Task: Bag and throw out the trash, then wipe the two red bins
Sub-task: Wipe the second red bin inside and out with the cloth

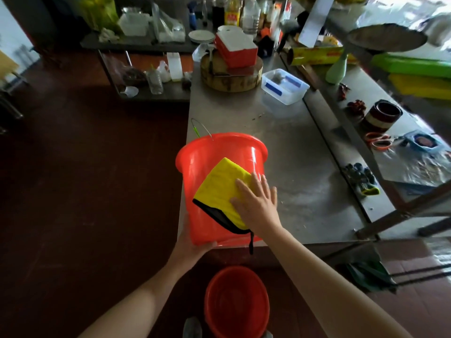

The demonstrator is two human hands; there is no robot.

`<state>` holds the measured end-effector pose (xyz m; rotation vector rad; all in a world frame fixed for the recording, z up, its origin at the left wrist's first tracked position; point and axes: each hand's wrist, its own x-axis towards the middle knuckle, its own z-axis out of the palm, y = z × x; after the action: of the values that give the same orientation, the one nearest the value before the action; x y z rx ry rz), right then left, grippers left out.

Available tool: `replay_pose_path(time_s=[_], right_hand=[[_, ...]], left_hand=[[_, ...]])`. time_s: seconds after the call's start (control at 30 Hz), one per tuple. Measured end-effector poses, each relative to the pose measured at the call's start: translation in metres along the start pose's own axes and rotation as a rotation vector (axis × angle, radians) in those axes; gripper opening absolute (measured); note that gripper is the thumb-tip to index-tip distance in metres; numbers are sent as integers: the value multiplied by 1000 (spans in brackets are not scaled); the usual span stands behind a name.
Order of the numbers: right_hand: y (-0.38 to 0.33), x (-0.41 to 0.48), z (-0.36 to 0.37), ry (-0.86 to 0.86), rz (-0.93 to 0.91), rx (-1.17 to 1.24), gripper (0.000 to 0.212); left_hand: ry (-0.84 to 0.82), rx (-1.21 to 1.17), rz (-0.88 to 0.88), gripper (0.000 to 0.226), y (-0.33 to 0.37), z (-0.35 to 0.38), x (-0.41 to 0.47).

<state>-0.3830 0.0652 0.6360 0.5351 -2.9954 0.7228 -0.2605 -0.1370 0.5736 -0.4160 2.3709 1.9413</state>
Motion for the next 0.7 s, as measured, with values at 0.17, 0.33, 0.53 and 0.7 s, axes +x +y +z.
replay_pose_path(time_s=[0.17,0.33,0.53,0.7], right_hand=[[21,5,-4,-186,238,263,95],[36,7,-5,-250,203,412,99],[39,7,-13,-204,198,446,94],[10,47,-53,-296,245,341,98]], left_hand=[[-5,-32,-5,136,-2,2,7],[-2,-27,-16,150,-3,5,16],[25,70,-21,137,0,5,24],[49,186,-166,119,39,-10,33]])
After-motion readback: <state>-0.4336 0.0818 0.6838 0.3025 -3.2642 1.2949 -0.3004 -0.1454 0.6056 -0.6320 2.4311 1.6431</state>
